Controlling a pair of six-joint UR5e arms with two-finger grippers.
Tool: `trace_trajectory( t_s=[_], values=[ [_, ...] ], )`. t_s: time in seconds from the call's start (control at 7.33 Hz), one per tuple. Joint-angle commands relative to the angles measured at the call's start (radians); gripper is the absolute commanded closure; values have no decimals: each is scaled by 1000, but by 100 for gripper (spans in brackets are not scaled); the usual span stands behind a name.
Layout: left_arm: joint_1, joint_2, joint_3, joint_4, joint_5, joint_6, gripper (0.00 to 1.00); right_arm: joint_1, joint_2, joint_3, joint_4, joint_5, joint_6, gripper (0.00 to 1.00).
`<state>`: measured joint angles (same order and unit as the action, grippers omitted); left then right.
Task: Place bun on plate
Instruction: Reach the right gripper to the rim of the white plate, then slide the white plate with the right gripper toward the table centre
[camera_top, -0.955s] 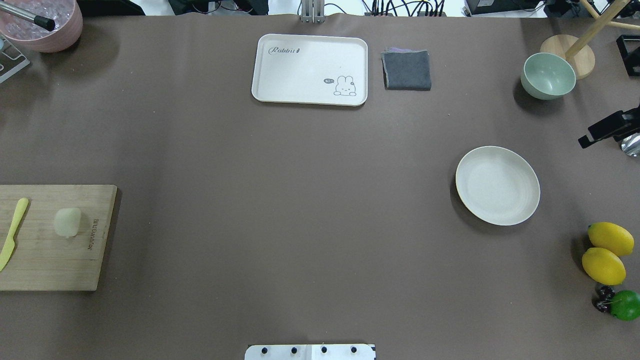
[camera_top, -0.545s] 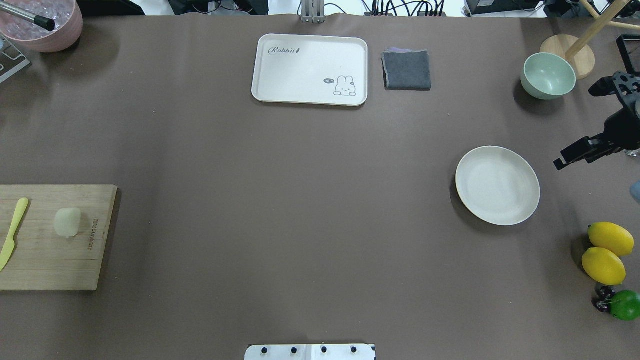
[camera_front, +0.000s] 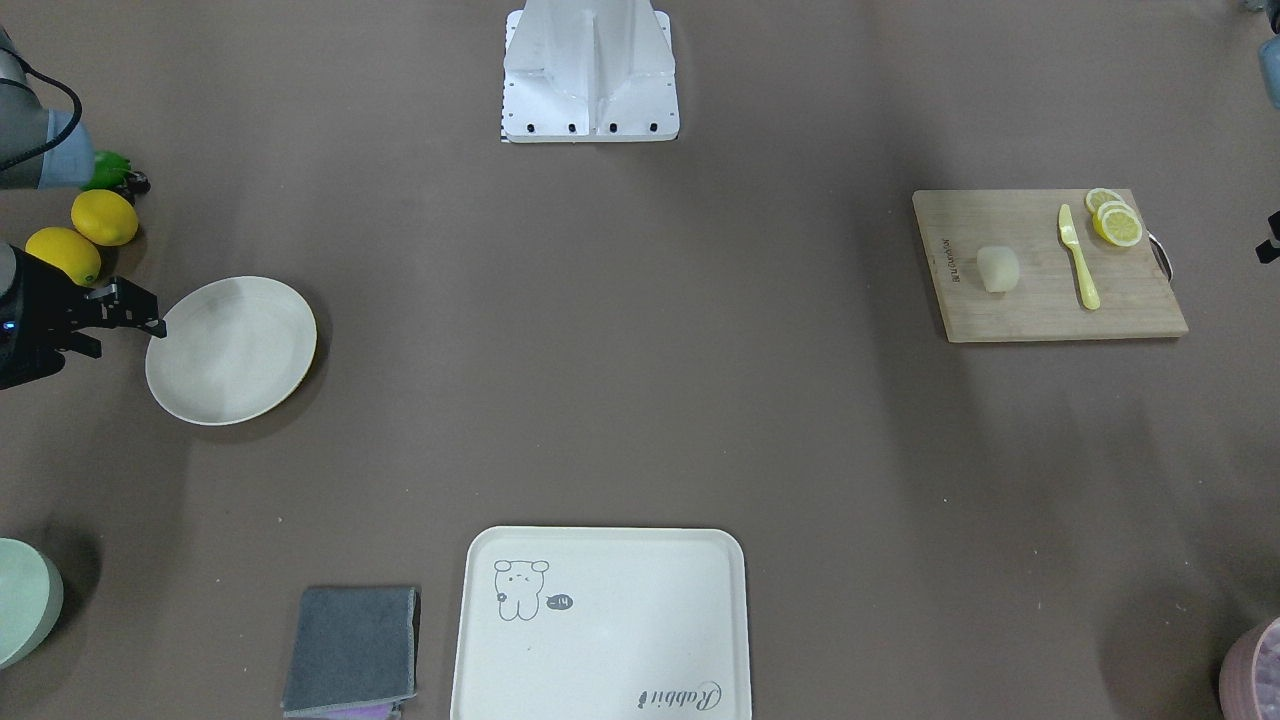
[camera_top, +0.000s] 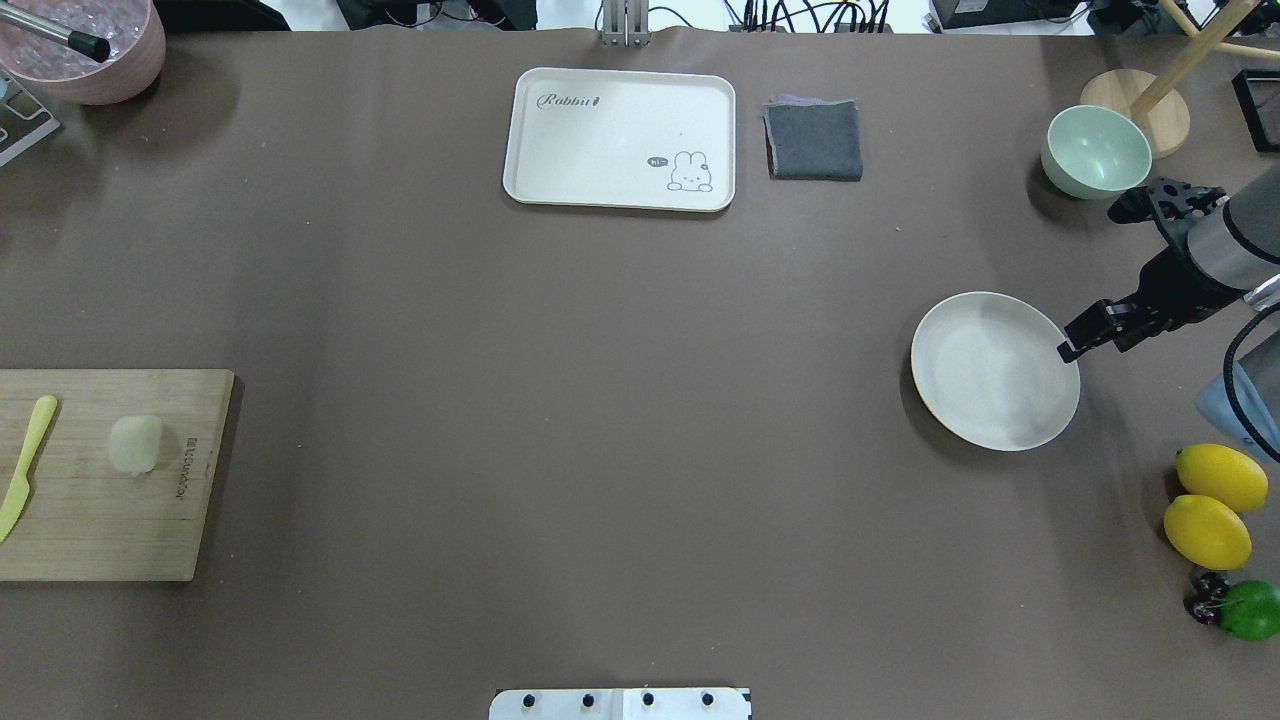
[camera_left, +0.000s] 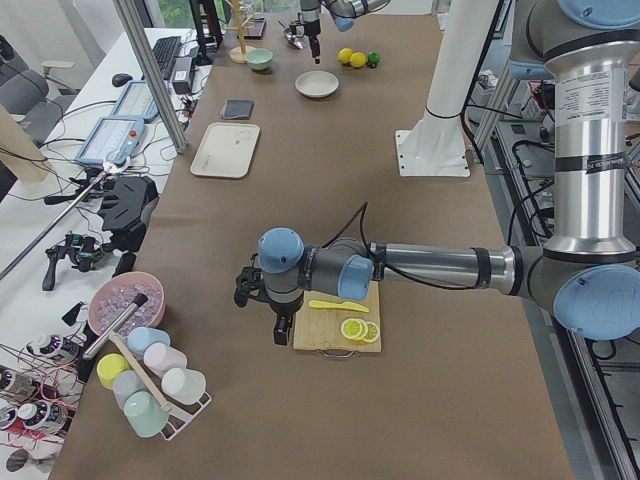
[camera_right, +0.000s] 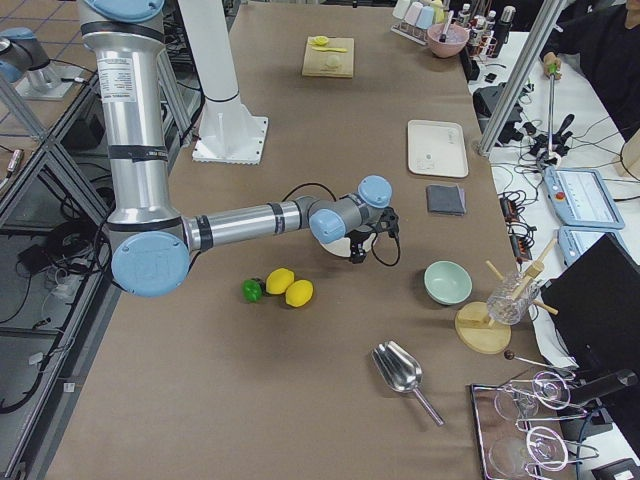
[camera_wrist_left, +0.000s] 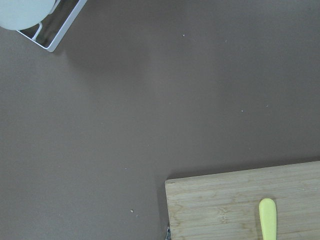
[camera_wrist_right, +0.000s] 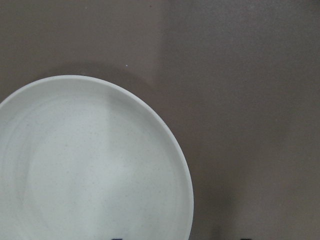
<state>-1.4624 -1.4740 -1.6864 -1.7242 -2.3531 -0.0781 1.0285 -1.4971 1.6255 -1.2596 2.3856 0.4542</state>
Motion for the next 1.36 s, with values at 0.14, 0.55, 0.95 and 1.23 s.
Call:
trace_trajectory(
  t_s=[0.14,0.55,0.95,1.23],
  values=[
    [1,0,4,0,0,0,2,-41,32,-59,0,-5,3,27],
    [1,-15,-1,-2,0,-44,2,-41,34,-73,2,-9,1,47],
    [1,-20,1,-2,0,-48,2,-41,40,-67,2,-9,1,100],
    [1,-58,2,-9,0,-96,2,-41,102,-33,-1,13,90,100]
  ],
)
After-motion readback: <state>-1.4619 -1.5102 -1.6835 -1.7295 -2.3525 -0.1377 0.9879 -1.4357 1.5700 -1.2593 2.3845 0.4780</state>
